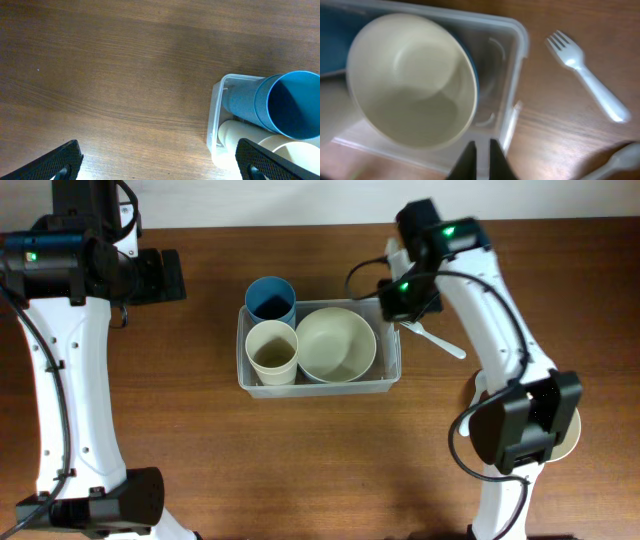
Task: Pack container
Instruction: 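Open the right gripper and withdraw it to the right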
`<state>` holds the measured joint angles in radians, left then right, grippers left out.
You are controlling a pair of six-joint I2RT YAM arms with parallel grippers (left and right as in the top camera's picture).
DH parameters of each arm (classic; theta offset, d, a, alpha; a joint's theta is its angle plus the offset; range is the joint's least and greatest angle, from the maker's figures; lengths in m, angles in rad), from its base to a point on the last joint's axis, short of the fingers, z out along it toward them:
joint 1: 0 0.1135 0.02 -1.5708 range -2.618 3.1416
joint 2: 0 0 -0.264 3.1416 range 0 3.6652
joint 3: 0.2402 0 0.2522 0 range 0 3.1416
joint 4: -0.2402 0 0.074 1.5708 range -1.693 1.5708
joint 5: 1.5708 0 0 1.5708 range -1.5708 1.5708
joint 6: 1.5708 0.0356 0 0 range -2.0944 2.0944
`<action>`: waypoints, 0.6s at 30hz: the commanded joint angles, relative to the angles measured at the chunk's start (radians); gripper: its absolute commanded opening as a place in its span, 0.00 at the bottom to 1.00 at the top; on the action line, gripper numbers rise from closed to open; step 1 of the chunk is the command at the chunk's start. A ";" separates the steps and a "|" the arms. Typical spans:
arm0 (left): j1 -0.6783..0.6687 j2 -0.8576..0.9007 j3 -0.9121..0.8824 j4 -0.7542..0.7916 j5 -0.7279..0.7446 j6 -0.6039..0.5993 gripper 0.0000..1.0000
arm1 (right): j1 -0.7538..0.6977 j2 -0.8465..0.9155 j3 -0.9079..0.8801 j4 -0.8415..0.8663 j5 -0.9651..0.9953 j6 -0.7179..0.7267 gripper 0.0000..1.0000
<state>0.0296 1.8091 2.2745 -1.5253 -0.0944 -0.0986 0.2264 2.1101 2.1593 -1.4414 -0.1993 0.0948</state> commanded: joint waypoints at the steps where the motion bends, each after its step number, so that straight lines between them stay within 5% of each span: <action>1: 0.004 -0.002 -0.001 -0.001 -0.010 -0.006 1.00 | -0.061 -0.023 0.138 -0.071 0.021 -0.012 0.29; 6: 0.004 -0.002 -0.001 -0.001 -0.010 -0.006 1.00 | -0.150 -0.023 0.241 -0.198 0.037 -0.013 0.57; 18: 0.004 -0.002 -0.001 0.000 -0.010 -0.006 1.00 | -0.353 -0.212 0.230 -0.258 0.066 -0.031 0.68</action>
<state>0.0296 1.8091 2.2745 -1.5253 -0.0944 -0.0986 -0.0834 2.0346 2.4027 -1.6928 -0.1463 0.0731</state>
